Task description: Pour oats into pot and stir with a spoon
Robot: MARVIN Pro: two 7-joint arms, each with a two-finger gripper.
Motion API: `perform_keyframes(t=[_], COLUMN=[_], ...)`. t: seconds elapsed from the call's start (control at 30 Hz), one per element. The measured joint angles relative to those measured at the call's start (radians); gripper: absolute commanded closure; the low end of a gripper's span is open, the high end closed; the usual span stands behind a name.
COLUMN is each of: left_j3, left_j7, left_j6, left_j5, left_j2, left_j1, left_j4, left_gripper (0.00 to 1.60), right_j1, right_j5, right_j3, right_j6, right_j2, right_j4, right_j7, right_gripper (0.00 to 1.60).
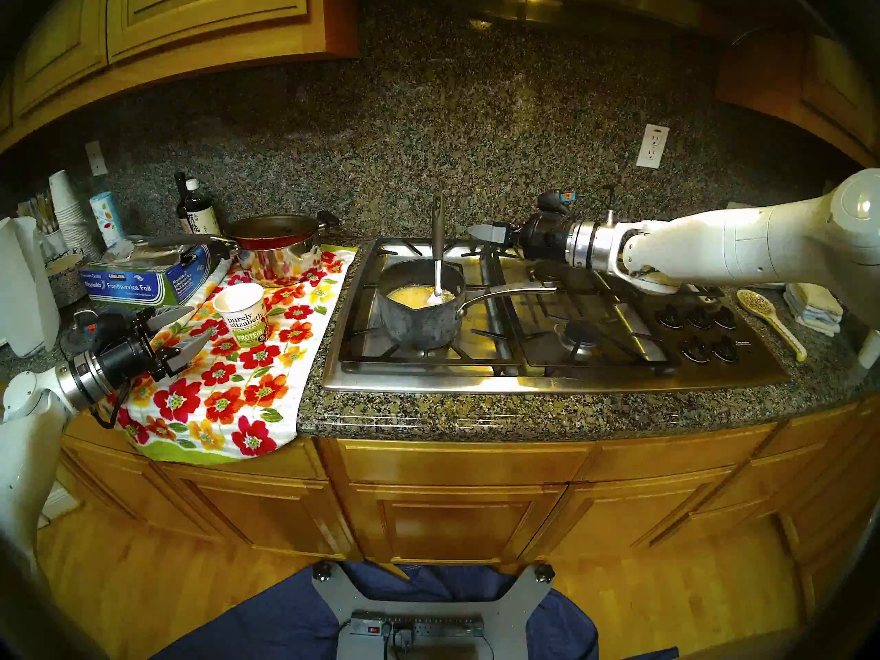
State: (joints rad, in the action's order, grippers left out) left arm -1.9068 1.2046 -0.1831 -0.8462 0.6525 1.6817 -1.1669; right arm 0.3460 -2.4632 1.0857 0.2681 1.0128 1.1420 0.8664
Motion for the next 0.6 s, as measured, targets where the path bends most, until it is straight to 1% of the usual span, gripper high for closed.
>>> perform_keyframes(t=[0.33,0.6], left_j3=[0.071,0.087], left_j7=[-0.03,-0.041], left_j6=[0.046,0.056], left_j5=[0.04,0.054], left_j2=[-0.026,-0.029], left_j1=[-0.037,-0.055], left_j4=[-0.013,-0.013], left_gripper=[0.0,0.0], right_j1=[0.0,0.0], right_j5=[-0.001,-0.001], right_j3=[0.0,0.0], right_j6=[0.0,0.0], right_j2=[0.0,0.0], right_j4=[0.0,0.0], right_j7=[0.0,0.0], right_gripper=[0.0,0.0])
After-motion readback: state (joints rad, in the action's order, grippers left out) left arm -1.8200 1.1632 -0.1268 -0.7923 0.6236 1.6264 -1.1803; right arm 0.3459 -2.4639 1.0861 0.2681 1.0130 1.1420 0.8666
